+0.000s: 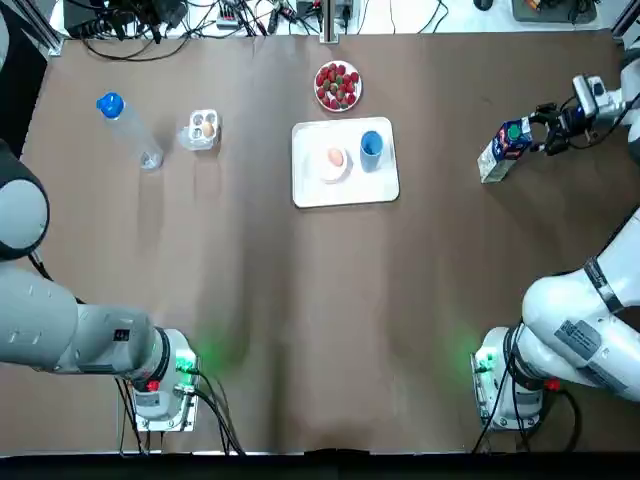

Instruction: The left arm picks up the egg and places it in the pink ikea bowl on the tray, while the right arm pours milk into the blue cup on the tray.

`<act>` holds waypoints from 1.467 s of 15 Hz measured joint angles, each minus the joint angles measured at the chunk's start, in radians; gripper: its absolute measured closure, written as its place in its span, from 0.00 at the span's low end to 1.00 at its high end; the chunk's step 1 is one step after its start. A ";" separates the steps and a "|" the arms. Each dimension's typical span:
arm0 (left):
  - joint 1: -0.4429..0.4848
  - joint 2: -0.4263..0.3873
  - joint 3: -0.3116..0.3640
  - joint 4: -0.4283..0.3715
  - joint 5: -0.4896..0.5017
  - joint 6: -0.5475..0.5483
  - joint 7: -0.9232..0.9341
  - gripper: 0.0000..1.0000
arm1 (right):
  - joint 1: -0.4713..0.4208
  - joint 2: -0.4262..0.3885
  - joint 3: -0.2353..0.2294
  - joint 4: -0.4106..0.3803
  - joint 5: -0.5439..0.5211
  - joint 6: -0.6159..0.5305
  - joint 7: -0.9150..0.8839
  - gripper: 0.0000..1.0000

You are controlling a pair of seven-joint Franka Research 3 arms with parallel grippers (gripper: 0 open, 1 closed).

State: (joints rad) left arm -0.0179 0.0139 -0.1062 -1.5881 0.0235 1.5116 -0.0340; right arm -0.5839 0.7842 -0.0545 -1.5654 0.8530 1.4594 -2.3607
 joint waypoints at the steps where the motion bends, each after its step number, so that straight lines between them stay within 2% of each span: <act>1: 0.000 0.000 0.000 0.000 0.000 0.000 0.000 0.00 | 0.009 -0.005 0.003 0.035 -0.019 -0.001 0.078 0.00; 6: 0.000 0.000 0.001 -0.001 0.000 -0.001 0.000 0.00 | 0.085 -0.044 0.010 0.194 -0.146 -0.003 0.478 0.00; 7: 0.000 0.000 0.001 -0.002 0.000 -0.001 0.000 0.00 | 0.133 -0.071 0.010 0.246 -0.212 -0.003 0.651 0.00; 9: 0.000 0.000 0.001 -0.002 0.000 -0.001 0.000 0.00 | 0.186 -0.107 0.011 0.290 -0.310 -0.003 0.794 0.00; 14: 0.001 0.000 0.004 -0.002 0.000 -0.001 0.000 0.00 | 0.321 -0.190 0.012 0.313 -0.426 -0.006 1.119 0.00; 18: 0.001 0.000 0.005 -0.002 0.000 -0.001 0.000 0.00 | 0.444 -0.239 0.013 0.316 -0.566 -0.006 1.325 0.00; 22: 0.001 0.000 0.003 -0.002 0.000 -0.001 0.000 0.00 | 0.532 -0.273 0.012 0.317 -0.618 -0.006 1.546 0.00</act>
State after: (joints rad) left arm -0.0171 0.0139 -0.1031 -1.5904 0.0235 1.5107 -0.0338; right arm -0.0520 0.5116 -0.0424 -1.2483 0.2347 1.4532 -0.8143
